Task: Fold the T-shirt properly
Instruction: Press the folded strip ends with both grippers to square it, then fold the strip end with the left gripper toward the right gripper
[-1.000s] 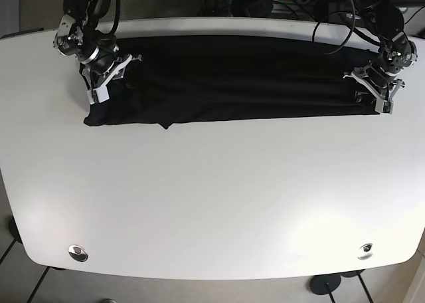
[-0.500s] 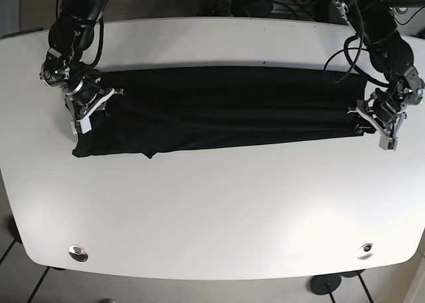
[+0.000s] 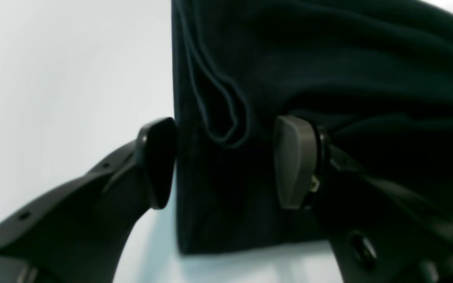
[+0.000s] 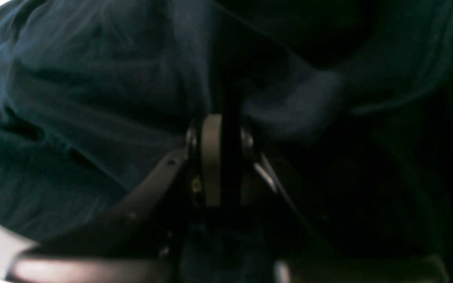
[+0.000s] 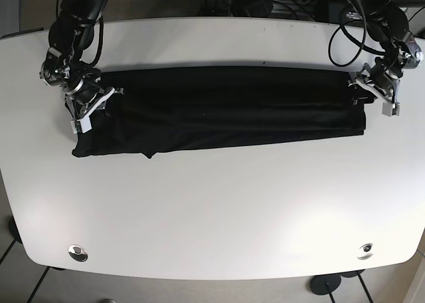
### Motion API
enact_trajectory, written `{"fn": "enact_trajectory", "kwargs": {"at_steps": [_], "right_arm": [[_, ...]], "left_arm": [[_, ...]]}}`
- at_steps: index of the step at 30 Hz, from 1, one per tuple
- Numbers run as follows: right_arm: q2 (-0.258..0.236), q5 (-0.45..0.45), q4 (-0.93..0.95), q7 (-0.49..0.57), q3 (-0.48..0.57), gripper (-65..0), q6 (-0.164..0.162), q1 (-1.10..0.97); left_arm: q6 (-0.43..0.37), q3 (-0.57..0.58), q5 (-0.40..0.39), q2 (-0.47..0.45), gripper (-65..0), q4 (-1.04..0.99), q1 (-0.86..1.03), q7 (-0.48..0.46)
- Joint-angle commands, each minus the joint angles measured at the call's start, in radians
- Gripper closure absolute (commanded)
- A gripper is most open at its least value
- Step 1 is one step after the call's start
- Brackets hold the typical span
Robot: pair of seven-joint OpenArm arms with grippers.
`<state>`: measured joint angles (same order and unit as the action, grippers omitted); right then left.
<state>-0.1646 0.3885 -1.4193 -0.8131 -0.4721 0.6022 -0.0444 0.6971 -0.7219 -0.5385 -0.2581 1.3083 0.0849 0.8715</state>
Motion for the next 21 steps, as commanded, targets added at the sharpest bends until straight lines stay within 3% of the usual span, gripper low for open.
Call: {"fn": "enact_trajectory", "kwargs": {"at_steps": [1,5,9,12,19,21], "right_arm": [[-0.011,-0.026,-0.008,-0.022,-0.003,-6.2,-0.009,0.004],[-0.011,-0.026,-0.004,-0.022,-0.003,-6.2,-0.009,0.004],[-0.011,-0.026,-0.001,-0.022,-0.003,-6.2,-0.009,0.002],[-0.011,-0.026,-0.001,-0.022,-0.003,-6.0,-0.009,0.002],[-0.011,-0.026,-0.001,-0.022,-0.004,-6.0,-0.009,0.001],[-0.011,-0.026,0.001,-0.022,-0.004,-6.0,-0.009,0.001]], "left_arm": [[0.001,0.008,0.027,-0.002,-36.7,-0.039,0.002,0.039],[0.001,0.003,0.025,-0.002,-34.0,-0.109,-0.001,0.036],[0.001,0.009,0.025,0.000,-2.2,-0.105,-0.003,0.016],[0.001,0.035,0.025,0.001,-1.4,0.000,0.014,-0.021],[0.001,0.288,0.027,0.047,-0.8,0.428,0.143,-0.054],[0.001,0.440,0.027,0.078,-1.0,0.489,0.141,-0.056]]}}
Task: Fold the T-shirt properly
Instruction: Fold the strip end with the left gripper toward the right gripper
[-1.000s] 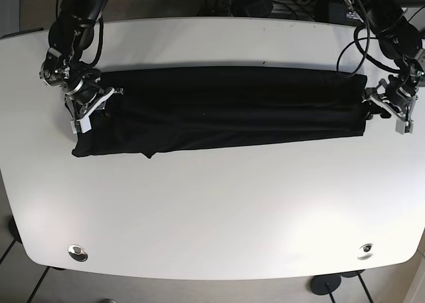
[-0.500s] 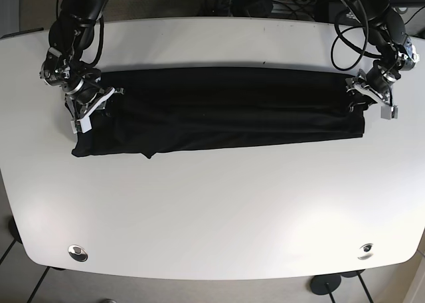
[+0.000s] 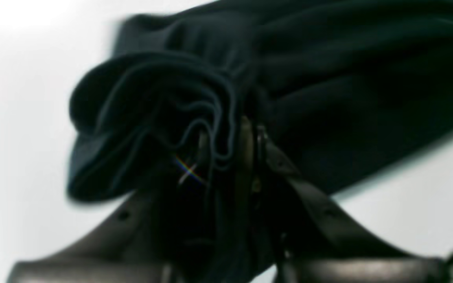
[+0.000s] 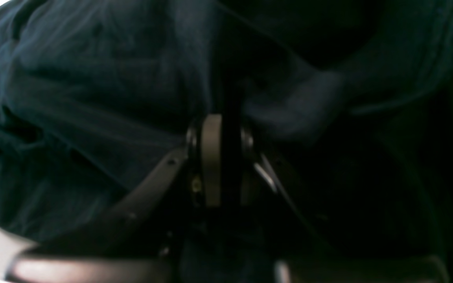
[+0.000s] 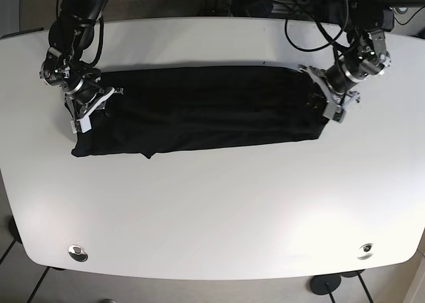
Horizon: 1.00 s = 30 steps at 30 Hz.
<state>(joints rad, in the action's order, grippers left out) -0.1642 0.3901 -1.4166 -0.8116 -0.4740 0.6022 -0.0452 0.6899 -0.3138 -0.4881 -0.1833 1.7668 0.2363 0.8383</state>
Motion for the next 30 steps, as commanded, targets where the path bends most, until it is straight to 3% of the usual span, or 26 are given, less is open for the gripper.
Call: {"fn": "enact_trajectory", "kwargs": {"at_steps": [1,6,12,14,17,19,25,30], "right_arm": [[-0.011,-0.027,-0.002,-0.024,-0.002,-6.0,-0.009,0.001],[-0.011,-0.027,-0.002,-0.024,-0.002,-6.0,-0.009,0.001],[-0.010,-0.027,-0.002,-0.024,-0.002,-5.9,-0.009,0.001],[-0.010,-0.027,-0.002,-0.024,-0.002,-5.9,-0.009,0.001],[0.005,-0.027,-0.002,-0.024,-0.002,-5.9,-0.009,0.001],[0.007,-0.027,-0.002,-0.024,-0.002,-5.9,-0.009,0.001],[0.008,-0.027,-0.002,-0.024,-0.002,-5.9,-0.009,0.001],[0.008,-0.027,-0.010,-0.024,-0.002,-5.9,-0.009,0.001]], "left_arm": [[0.008,0.081,-0.024,0.014,-1.1,0.031,-0.013,-0.024],[-0.060,0.299,-0.024,0.074,-1.1,0.006,-0.114,-0.024],[-0.120,0.463,-0.025,0.132,-1.8,-0.212,-0.226,-0.086],[-0.135,0.485,-0.025,0.132,-8.2,-0.252,-0.240,-0.086],[-0.232,0.520,-0.025,0.132,-23.1,-0.256,-0.249,-0.086],[-0.298,0.558,-0.025,0.132,-27.4,-0.256,-0.254,-0.086],[-0.436,0.747,-0.027,0.166,-28.1,-0.252,-0.351,-0.089],[-0.442,0.761,-0.031,0.204,-27.4,-0.250,-0.363,-0.113]]}}
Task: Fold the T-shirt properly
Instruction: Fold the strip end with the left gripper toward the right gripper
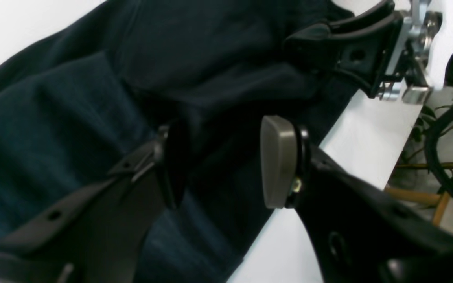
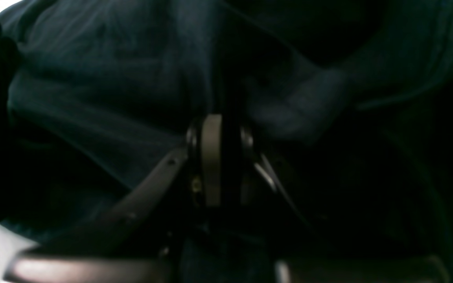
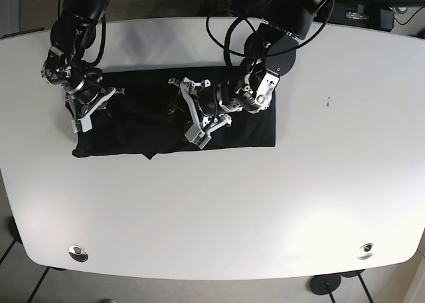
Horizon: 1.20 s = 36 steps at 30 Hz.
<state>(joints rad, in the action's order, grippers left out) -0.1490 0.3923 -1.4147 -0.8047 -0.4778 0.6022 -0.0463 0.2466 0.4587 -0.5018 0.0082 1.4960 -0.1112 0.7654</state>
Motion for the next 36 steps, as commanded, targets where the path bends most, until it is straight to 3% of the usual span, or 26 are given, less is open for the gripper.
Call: {"fn": "enact_trajectory", "kwargs": {"at_steps": [1,3,6,9,12,14,15,16,19,20,26,28,30,33,36], "right_arm": [[-0.007,-0.029,-0.015,-0.031,0.001,-5.9,-0.009,0.003],[-0.007,-0.025,-0.042,-0.031,-0.005,-5.9,0.003,0.004],[-0.008,0.035,-0.094,-0.032,-0.005,-6.2,0.046,0.004],[-0.019,0.116,-0.111,-0.034,-0.005,-6.3,0.048,0.004],[-0.067,0.195,-0.111,-0.081,-0.006,-6.5,0.045,0.009],[-0.093,0.264,-0.111,-0.091,-0.037,-7.9,0.043,0.009],[-0.107,0.302,-0.105,-0.092,-0.077,-15.1,0.042,0.009],[-0.110,0.320,-0.102,-0.092,-0.118,-26.6,0.042,0.010],[-0.130,0.326,-0.100,-0.092,-0.184,-50.9,0.042,0.012],[-0.130,0.326,-0.100,-0.094,-0.197,-52.6,0.042,0.012],[-0.160,0.328,0.102,-0.144,-0.286,-52.6,0.058,0.064],[-0.163,0.322,0.153,-0.144,-0.296,-52.5,0.094,0.085],[-0.189,0.320,0.202,-0.144,-0.301,-52.5,0.096,0.090],[-0.186,0.322,0.246,-0.144,-0.295,-52.5,0.096,0.085],[-0.142,0.320,0.242,-0.144,-0.221,-52.5,0.096,0.084]], "left_arm": [[0.001,-0.022,-0.018,0.011,-27.4,0.030,-0.009,-0.062],[0.001,-0.056,-0.018,-0.011,-27.4,0.087,0.006,-0.080],[0.001,-0.102,-0.018,-0.096,-27.4,0.206,0.090,-0.085],[0.001,-0.211,-0.013,-0.165,-27.4,0.272,0.186,-0.086],[0.004,-0.291,-0.016,-0.215,-27.2,0.272,0.242,-0.086],[0.023,-0.309,-0.011,-0.245,-23.3,0.268,0.270,-0.088],[0.059,-0.324,-0.013,-0.256,-18.1,0.239,0.279,-0.088],[0.104,-0.343,-0.011,-0.256,-14.7,0.193,0.278,-0.088],[0.173,-0.384,-0.011,-0.251,-13.8,0.085,0.270,-0.088],[0.179,-0.390,-0.011,-0.250,-13.8,0.079,0.270,-0.088],[0.181,-0.397,-0.018,-0.251,-13.6,0.226,0.273,-0.079],[0.181,-0.398,-0.018,-0.251,-13.5,0.268,0.284,-0.080],[0.181,-0.398,-0.018,-0.251,-13.5,0.280,0.284,-0.082],[0.181,-0.447,-0.016,-0.247,-13.5,0.268,0.285,-0.085],[0.181,-0.487,-0.013,-0.238,-13.5,0.160,0.278,-0.088]]}}
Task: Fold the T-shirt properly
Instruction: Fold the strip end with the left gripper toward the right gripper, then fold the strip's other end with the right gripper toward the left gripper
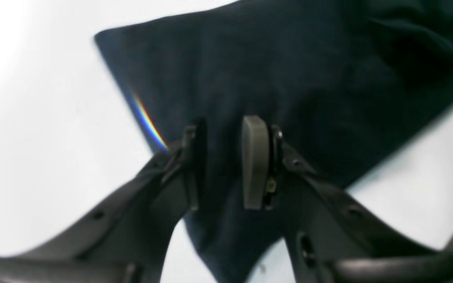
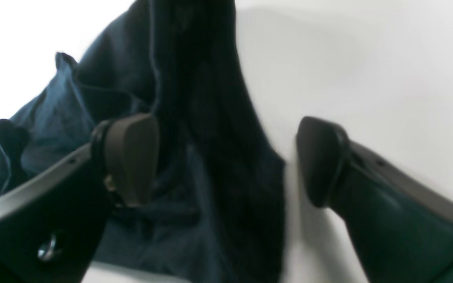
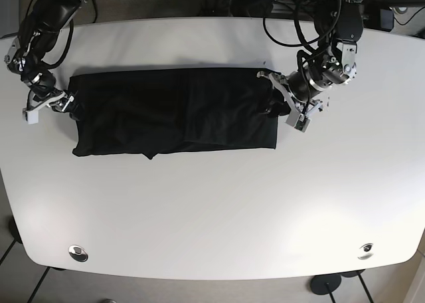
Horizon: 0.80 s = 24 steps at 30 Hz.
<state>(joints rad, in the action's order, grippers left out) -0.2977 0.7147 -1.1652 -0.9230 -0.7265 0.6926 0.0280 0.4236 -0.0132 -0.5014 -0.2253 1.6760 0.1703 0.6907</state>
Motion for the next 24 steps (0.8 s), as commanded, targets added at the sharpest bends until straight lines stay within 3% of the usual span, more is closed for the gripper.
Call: {"fn": "enact_trajectory", "kwargs": {"at_steps": [1,4,8,10,14,16,19,22,24], "right_arm": [[0.016,-0.002,-0.008,-0.026,0.049,-52.5,0.006,0.011],[0.048,-0.002,-0.008,0.014,0.100,-52.3,0.006,0.017],[0.051,-0.004,-0.002,0.072,0.147,-50.3,0.006,0.029],[0.050,-0.004,0.000,0.086,0.166,-38.8,0.006,0.033],[0.042,-0.004,-0.005,0.088,0.173,-1.1,0.006,0.037],[0.041,-0.002,-0.037,0.084,0.173,-4.0,0.006,0.037],[0.042,-0.002,-0.244,0.048,0.170,-1.7,-0.003,-0.015],[0.051,-0.002,-0.471,0.002,0.172,-1.7,-0.073,-0.078],[0.062,0.004,-0.605,-0.028,0.175,-1.7,-0.098,-0.127]], "left_arm": [[0.004,-0.027,-0.016,-0.003,-13.5,-0.052,-0.005,-0.013],[0.004,-0.031,-0.018,-0.003,-13.5,-0.110,-0.036,-0.013],[0.004,-0.034,-0.013,-0.003,-13.3,-0.164,-0.042,-0.015],[0.004,-0.034,-0.013,-0.003,-13.3,-0.178,-0.039,-0.039],[0.004,-0.031,-0.012,-0.003,-13.3,-0.182,-0.038,-0.058],[0.004,-0.029,-0.016,-0.001,-13.3,-0.182,-0.038,-0.056],[0.004,-0.029,-0.013,0.039,-13.5,-0.182,-0.038,-0.056],[0.004,-0.029,-0.012,0.076,-13.8,-0.187,-0.039,-0.055],[0.004,-0.027,-0.015,0.105,-13.8,-0.213,-0.045,-0.055]]}}
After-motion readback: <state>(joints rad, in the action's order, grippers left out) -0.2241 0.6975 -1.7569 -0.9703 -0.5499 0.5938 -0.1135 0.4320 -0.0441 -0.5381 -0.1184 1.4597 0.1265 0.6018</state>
